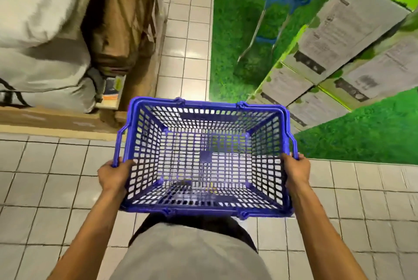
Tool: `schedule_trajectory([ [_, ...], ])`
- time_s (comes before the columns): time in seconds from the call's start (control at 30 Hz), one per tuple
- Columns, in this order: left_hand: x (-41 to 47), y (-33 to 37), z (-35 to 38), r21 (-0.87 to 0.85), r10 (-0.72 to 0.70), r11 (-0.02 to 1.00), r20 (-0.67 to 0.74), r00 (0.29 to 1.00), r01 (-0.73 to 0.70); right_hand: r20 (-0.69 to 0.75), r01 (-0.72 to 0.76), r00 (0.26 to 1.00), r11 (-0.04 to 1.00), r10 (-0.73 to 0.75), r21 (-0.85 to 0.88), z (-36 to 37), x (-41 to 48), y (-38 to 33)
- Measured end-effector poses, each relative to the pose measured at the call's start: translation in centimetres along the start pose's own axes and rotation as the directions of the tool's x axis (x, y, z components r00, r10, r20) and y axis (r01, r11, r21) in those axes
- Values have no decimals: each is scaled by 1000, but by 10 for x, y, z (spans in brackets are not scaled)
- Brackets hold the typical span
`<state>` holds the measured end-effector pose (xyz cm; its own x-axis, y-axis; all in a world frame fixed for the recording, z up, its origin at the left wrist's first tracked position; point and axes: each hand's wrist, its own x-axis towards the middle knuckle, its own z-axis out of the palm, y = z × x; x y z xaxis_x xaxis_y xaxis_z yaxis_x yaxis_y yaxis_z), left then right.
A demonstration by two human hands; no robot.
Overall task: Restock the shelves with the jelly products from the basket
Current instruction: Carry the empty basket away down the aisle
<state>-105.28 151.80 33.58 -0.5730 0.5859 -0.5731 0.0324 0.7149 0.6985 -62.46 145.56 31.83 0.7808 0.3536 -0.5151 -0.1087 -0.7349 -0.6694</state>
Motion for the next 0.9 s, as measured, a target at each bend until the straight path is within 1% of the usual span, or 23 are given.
schedule_trajectory([
  [0.1, 23, 20, 36, -12, -41, 999, -32, 999, 41, 9, 23, 1000, 997, -23, -74, 30, 44, -33],
  [0.2, 58, 30, 74, 0, -76, 997, -43, 996, 76, -10, 9, 1000, 995, -10, -100, 63, 79, -56],
  [0.27, 90, 29, 104, 36, -91, 995, -63, 994, 93, 5, -2, 1000, 997, 3, -83, 90, 110, -64],
  [0.37, 131, 24, 148, 79, -130, 988, -71, 989, 135, 88, -32, 996, 999, 33, -11, 128, 158, -69],
  [0.47, 168, 20, 190, 100, -128, 986, -83, 988, 136, 112, -55, 992, 998, 56, -7, 165, 205, -68],
  [0.67, 256, -23, 276, 62, -200, 977, -82, 976, 205, 138, -120, 983, 992, 123, -33, 240, 301, -13],
  [0.73, 289, -43, 305, 72, -181, 979, -101, 978, 189, 156, -160, 974, 986, 165, -41, 268, 334, 14],
  [0.8, 317, -61, 332, 106, -169, 978, -110, 980, 180, 167, -166, 971, 984, 173, -56, 294, 364, 40],
  [0.9, 352, -101, 370, 180, -139, 970, -146, 979, 165, 129, -157, 977, 983, 168, -95, 331, 407, 84],
])
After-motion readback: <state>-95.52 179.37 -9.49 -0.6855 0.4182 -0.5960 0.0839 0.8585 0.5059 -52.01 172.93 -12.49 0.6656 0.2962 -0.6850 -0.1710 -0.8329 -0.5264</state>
